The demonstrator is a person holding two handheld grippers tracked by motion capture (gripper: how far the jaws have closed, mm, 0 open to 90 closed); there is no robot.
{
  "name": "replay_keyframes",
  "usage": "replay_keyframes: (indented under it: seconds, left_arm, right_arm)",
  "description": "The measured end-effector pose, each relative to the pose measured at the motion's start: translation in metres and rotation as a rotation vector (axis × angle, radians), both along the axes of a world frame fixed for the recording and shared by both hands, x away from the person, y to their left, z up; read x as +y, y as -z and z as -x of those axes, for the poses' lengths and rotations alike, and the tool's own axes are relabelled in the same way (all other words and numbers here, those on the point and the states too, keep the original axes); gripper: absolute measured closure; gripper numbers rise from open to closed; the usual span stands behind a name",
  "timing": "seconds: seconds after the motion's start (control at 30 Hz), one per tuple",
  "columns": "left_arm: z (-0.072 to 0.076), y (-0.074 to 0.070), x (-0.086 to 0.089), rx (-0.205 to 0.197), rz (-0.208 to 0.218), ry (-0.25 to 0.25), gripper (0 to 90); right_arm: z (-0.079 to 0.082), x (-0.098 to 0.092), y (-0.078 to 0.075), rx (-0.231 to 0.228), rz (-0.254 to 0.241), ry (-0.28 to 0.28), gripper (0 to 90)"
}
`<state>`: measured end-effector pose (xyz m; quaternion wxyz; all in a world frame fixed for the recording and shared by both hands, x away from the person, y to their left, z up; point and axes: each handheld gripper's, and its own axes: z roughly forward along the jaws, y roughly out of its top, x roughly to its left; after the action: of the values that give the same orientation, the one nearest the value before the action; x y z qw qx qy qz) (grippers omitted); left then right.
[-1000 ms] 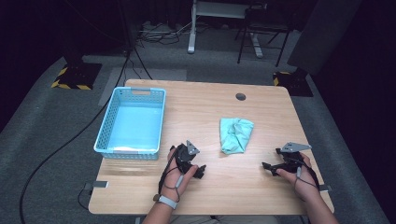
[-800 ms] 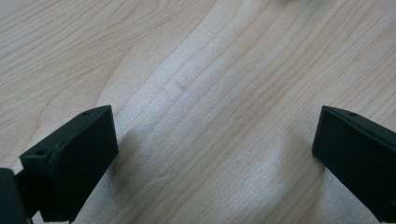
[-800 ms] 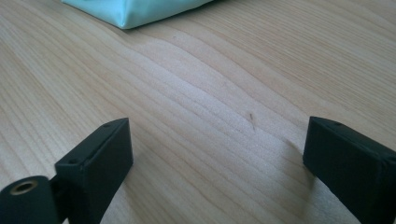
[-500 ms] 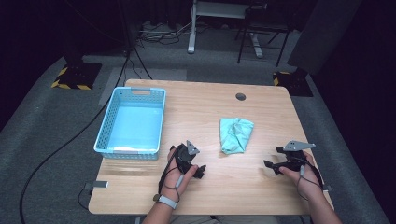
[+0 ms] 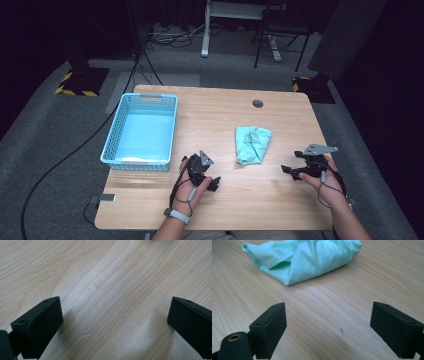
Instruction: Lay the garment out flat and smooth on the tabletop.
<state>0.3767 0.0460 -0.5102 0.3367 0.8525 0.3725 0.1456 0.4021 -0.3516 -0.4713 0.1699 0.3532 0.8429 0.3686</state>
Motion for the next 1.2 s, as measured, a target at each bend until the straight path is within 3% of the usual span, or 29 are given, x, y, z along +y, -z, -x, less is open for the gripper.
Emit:
replay_keyframes:
  seconds: [0.37,0.5,0.83,1.2]
  left_arm:
    - [0.000,0.000,0.000,0.000,0.000,0.000,0.0]
    - [0.000,0.000,0.000,0.000,0.000,0.000,0.1]
    - [0.000,0.000,0.000,-0.001,0.001,-0.002,0.1]
    - [0.000,0.000,0.000,0.000,0.002,-0.003,0.1]
  right_arm:
    - [-0.011,0.011,-0.014,-0.022,0.019,-0.039,15.9]
    - [-0.016,0.018,-0.019,-0.026,0.023,-0.075,21.1]
    - [-0.043,0.051,-0.032,-0.044,0.047,-0.146,28.2]
    - [-0.058,0.069,-0.037,-0.048,0.048,-0.166,29.8]
